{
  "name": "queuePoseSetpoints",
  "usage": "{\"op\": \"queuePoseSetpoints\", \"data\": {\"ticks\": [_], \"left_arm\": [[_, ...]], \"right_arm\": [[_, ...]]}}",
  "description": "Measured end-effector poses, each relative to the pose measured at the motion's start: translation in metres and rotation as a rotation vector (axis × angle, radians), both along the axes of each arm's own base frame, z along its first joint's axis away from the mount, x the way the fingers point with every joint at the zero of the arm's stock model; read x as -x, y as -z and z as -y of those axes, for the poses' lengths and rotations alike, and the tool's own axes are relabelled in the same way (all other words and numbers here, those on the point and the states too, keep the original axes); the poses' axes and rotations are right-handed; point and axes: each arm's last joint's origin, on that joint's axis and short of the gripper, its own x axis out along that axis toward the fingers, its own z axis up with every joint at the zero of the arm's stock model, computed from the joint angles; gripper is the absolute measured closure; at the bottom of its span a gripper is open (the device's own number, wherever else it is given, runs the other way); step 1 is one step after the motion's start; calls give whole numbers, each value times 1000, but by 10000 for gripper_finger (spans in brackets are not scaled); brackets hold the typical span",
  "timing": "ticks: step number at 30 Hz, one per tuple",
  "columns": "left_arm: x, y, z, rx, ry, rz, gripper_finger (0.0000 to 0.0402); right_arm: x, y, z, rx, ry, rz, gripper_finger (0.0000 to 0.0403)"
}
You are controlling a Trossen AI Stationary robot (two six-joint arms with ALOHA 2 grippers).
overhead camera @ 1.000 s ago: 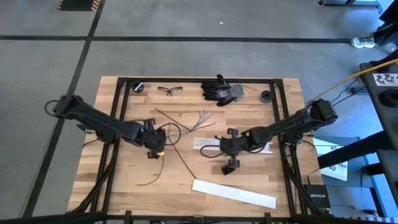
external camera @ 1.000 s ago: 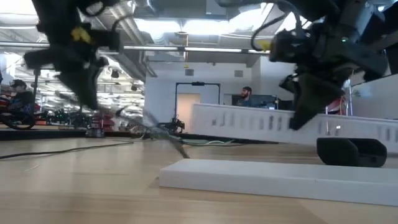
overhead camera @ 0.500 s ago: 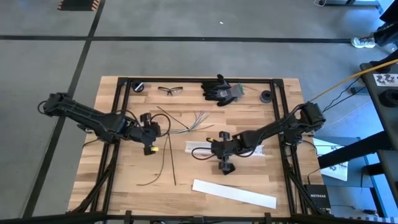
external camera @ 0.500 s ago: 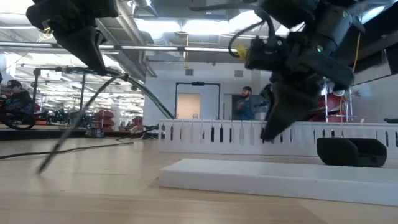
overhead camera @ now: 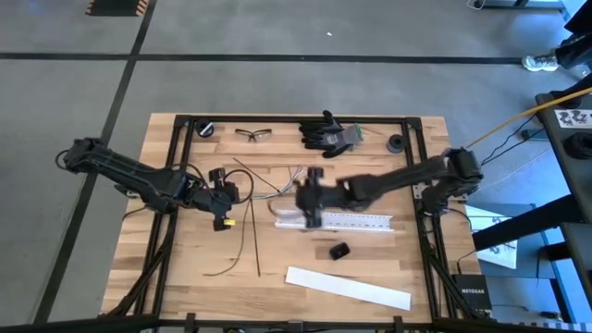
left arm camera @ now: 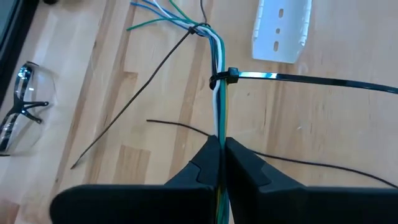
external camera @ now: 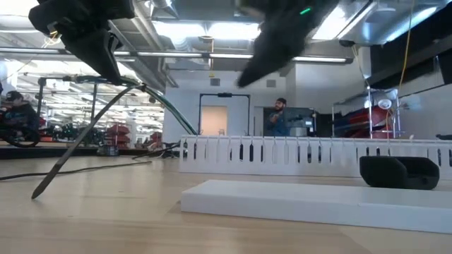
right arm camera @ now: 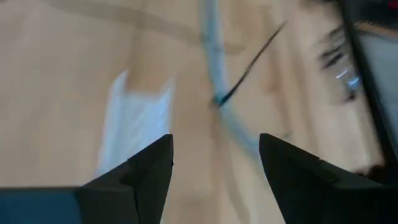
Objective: Ziptie cables
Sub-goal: Put the ziptied cable wires into the white cable duct
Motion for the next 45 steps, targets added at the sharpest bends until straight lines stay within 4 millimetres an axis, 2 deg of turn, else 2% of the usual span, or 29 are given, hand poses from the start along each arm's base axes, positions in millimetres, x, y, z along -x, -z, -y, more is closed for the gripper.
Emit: {"op": "queuePoseSetpoints", "data": {"ticks": [4, 7, 11, 14, 20, 23, 26, 30, 32, 34, 36, 40, 45], "left_arm": [[0, 0, 0, 0, 2, 4, 401], [0, 0, 0, 0, 2, 4, 401], [0, 0, 0, -10, 15, -1, 401], [0, -1, 0, -11, 14, 2, 401], [-1, -1, 0, -15, 13, 5, 401], [-1, -1, 0, -19, 13, 10, 401], [-2, -2, 0, -27, 26, 14, 401], [-2, -2, 0, -30, 29, 14, 401], [-2, -2, 0, -35, 33, 12, 401], [-2, -2, 0, -39, 34, 10, 401], [-1, -2, 0, -49, 38, 11, 401], [-3, -9, 0, -60, 47, 29, 401], [-12, -22, 3, -78, 103, 131, 401]], "right_arm": [[-24, 16, 36, -75, 35, 85, 182], [-38, 38, 51, -153, 4, 100, 182], [-49, 66, 55, -198, -23, 88, 182], [-53, 80, 55, -200, -21, 81, 182], [-61, 103, 58, -145, 57, 95, 183], [-64, 104, 59, -128, 71, 127, 189], [-65, 102, 59, -121, 77, 144, 235], [-63, 104, 59, -120, 75, 110, 361], [-61, 105, 60, -89, 74, 90, 383], [-58, 99, 58, -54, 82, 68, 382], [-55, 84, 57, -37, 78, 32, 388], [-44, 35, 52, 19, 102, -10, 398], [-22, -11, 33, -13, 142, -134, 401]]}}
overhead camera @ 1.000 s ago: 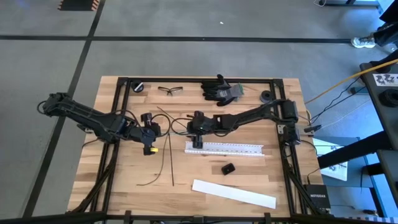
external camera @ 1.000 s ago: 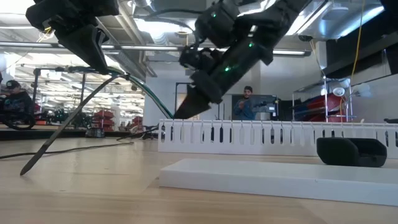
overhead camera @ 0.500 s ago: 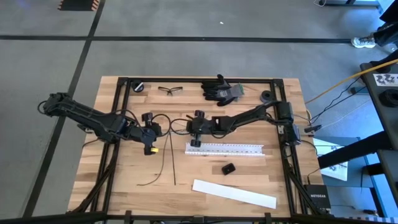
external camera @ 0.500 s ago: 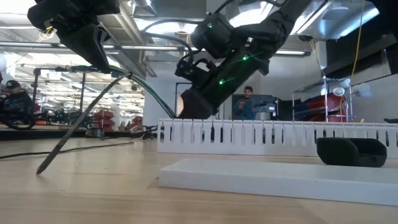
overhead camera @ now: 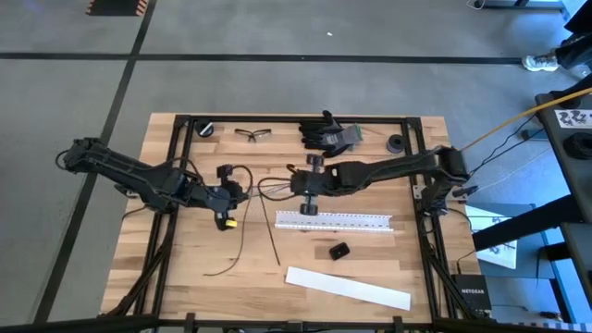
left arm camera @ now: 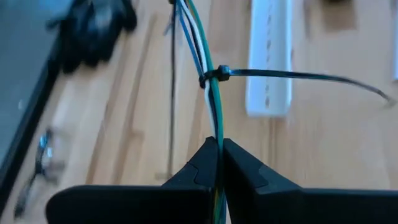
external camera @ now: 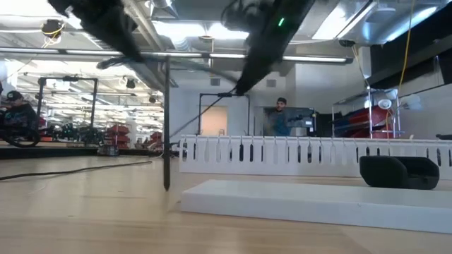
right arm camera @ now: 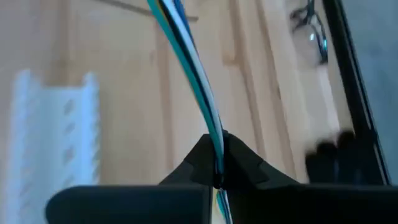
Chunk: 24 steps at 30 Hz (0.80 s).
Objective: Ziptie cables
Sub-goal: Put the ziptied cable wires into the white cable duct
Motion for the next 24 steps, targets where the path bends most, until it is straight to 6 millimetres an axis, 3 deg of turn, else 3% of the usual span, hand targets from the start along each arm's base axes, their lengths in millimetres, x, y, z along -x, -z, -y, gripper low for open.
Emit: {"op": "queuePoseSetpoints", "data": {"ticks": [4, 11, 17, 24], "left_arm": [[-10, -5, 3, 5, 37, 87, 401], [-43, -2, 14, 34, 137, 222, 401], [-76, 15, 25, 37, 185, 300, 401], [-102, 38, 31, 50, 208, 223, 401]], "right_arm": [[24, -34, -24, -82, 64, -80, 402], [55, -68, -63, -172, 185, -230, 402], [77, -68, -78, -244, 333, -378, 402], [91, -49, -90, -316, 395, -524, 403]]}}
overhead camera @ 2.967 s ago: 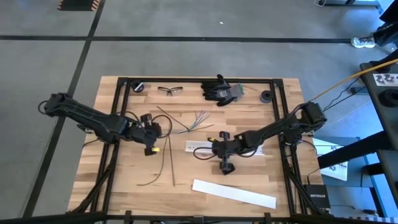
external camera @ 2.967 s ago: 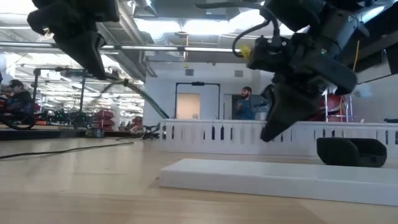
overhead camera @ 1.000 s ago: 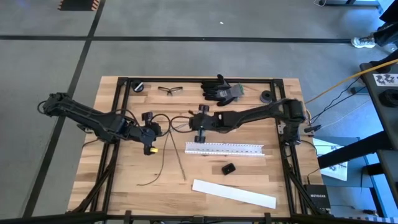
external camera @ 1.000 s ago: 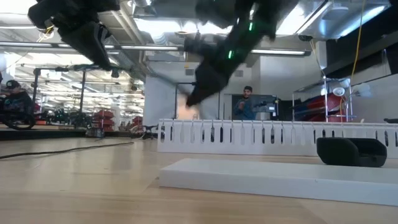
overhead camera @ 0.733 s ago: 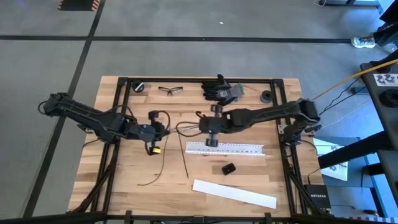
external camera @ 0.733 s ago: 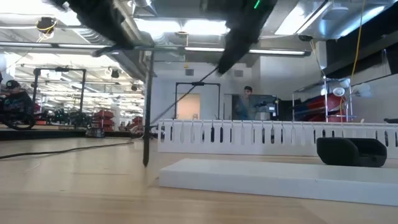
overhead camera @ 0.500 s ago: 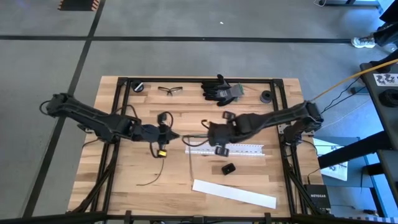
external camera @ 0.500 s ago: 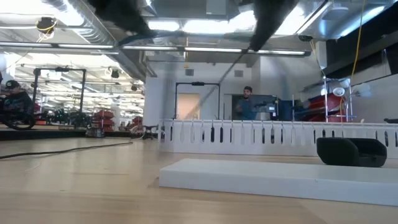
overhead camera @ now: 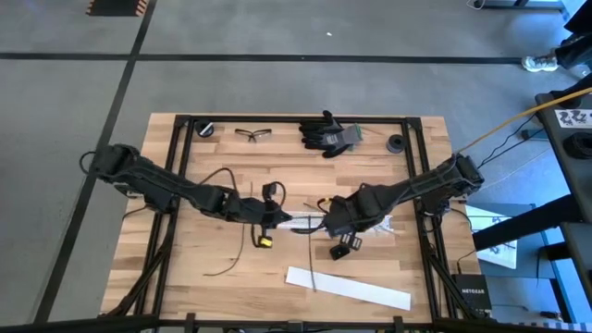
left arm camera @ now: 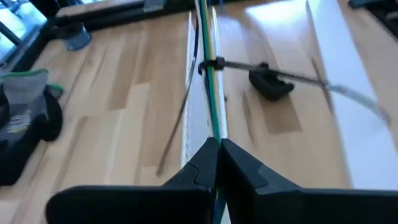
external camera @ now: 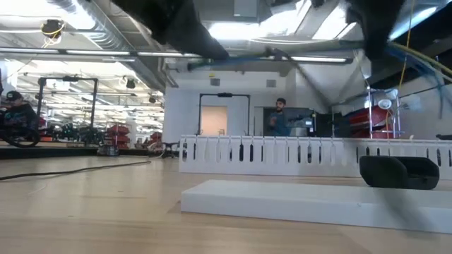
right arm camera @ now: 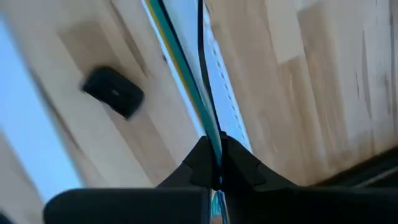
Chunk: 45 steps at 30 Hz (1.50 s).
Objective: Ziptie cables
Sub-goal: Put the ziptied cable wires into the white cable duct, then close the white cable duct lid
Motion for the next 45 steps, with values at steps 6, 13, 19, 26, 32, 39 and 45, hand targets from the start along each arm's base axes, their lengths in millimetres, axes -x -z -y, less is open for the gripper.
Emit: {"op": "queuePoseSetpoints", "data": {"ticks": [6, 13, 19, 26, 32, 39, 45], "left_arm": [[-10, 23, 3, -30, 4, -85, 401], [-10, 28, 3, -28, 1, -105, 401], [-11, 28, 1, -28, -5, -101, 401], [-11, 28, 1, -22, -10, -99, 401], [-11, 28, 1, -24, -8, -99, 401], [-11, 28, 1, -4, -21, -95, 350], [-9, 20, 3, 7, -19, -70, 269]], "right_arm": [[6, 48, 4, 37, -54, -66, 403], [20, 96, 8, 13, -156, -126, 403], [23, 117, 10, -9, -156, -88, 403], [20, 127, 12, 55, -197, -14, 382], [21, 127, 12, 48, -206, -17, 317], [21, 103, 12, 9, -225, -107, 211], [18, 61, 12, -26, -240, 107, 167]]}}
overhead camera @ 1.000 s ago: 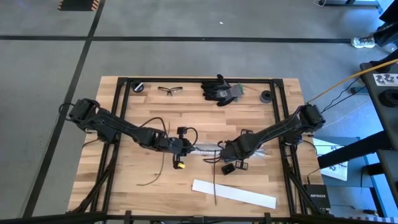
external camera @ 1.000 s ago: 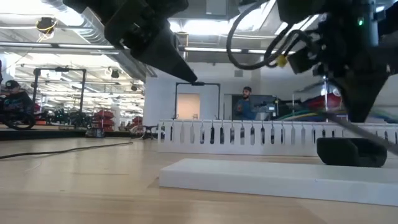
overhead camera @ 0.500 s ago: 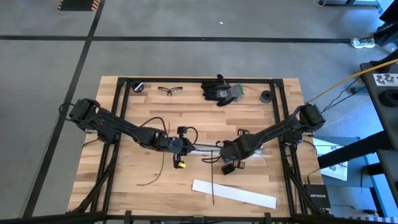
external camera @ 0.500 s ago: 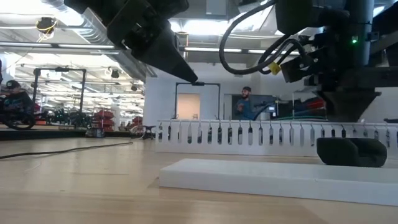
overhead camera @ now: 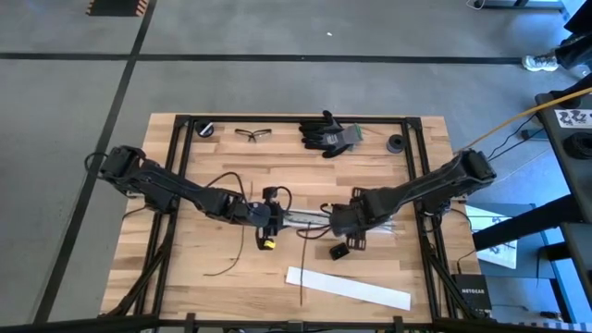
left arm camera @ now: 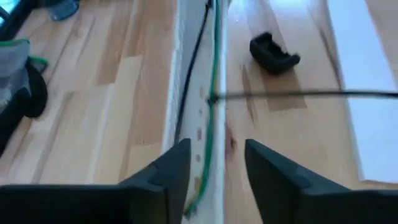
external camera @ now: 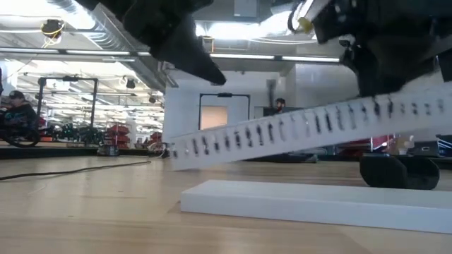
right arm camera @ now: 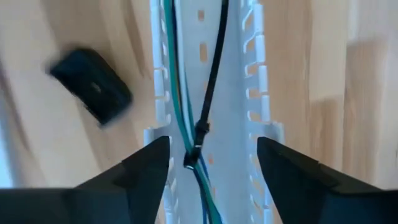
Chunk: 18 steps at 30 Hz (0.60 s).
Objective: Ziptie cables
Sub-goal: Close the white cable duct lid
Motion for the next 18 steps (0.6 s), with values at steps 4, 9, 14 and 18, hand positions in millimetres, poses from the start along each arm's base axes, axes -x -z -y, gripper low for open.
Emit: {"op": "queuePoseSetpoints", "data": {"ticks": [4, 9, 14, 18], "left_arm": [[7, -2, 0, -6, 3, -40, 236], [17, 6, -1, -11, -22, -166, 220], [24, 12, -2, -36, -35, -260, 219], [26, 13, -3, -42, -36, -279, 219]], "right_arm": [[-4, -2, 1, 37, -3, 102, 162], [-13, 18, 1, 67, -15, 190, 162], [-19, 26, 11, 78, 25, 207, 161], [-23, 25, 18, 73, 30, 225, 161]]}}
